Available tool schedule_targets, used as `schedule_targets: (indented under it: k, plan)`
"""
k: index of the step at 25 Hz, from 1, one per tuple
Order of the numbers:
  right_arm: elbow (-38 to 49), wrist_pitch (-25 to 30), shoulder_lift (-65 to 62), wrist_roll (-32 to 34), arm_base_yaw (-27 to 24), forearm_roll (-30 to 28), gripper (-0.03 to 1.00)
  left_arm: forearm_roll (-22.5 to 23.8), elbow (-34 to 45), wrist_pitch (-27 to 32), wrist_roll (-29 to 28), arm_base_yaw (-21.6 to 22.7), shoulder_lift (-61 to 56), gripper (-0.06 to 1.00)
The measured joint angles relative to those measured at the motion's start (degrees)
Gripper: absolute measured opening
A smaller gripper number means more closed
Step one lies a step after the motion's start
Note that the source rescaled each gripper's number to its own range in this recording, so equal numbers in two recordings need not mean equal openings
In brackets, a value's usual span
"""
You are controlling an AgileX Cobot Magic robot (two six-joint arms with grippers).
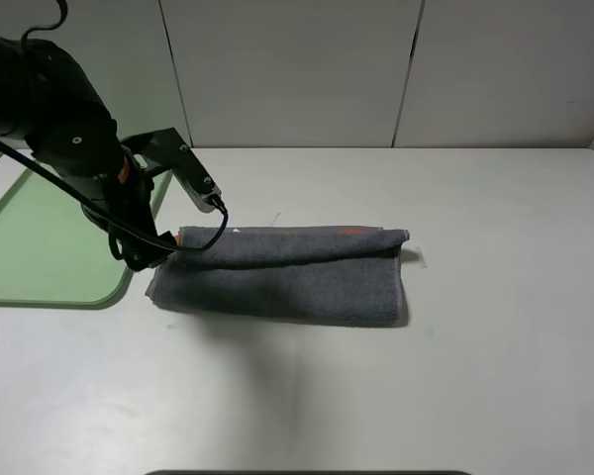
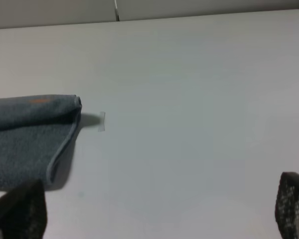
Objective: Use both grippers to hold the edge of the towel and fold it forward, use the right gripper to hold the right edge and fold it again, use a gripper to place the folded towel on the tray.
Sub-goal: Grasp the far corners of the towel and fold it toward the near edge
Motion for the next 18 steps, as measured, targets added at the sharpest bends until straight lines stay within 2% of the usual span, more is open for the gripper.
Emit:
schedule_targets:
  k: [3, 8, 11, 14, 16, 18]
  plan:
    - [0.0, 0.0, 0.0, 0.0, 0.0, 0.1, 1.00, -5.0, 0.0, -1.1, 0.5, 0.0, 0.0, 1.00]
    - [0.0, 0.0, 0.0, 0.0, 0.0, 0.1, 1.00, -12.6, 0.0, -1.2, 5.8, 0.0, 0.0, 1.00]
    - [0.0, 0.0, 0.0, 0.0, 0.0, 0.1, 1.00, -18.0, 0.0, -1.2, 12.9, 0.0, 0.0, 1.00]
    - [0.0, 0.0, 0.0, 0.0, 0.0, 0.1, 1.00, -23.1, -0.1, -1.2, 23.3, 0.0, 0.0, 1.00]
    - [0.0, 0.0, 0.0, 0.0, 0.0, 0.1, 1.00, -25.3, -0.6, -1.2, 28.8, -0.2, 0.0, 1.00]
    - [0.0, 0.0, 0.0, 0.0, 0.0, 0.1, 1.00, -25.4, -1.8, -1.4, 32.2, -1.3, 0.0, 1.00]
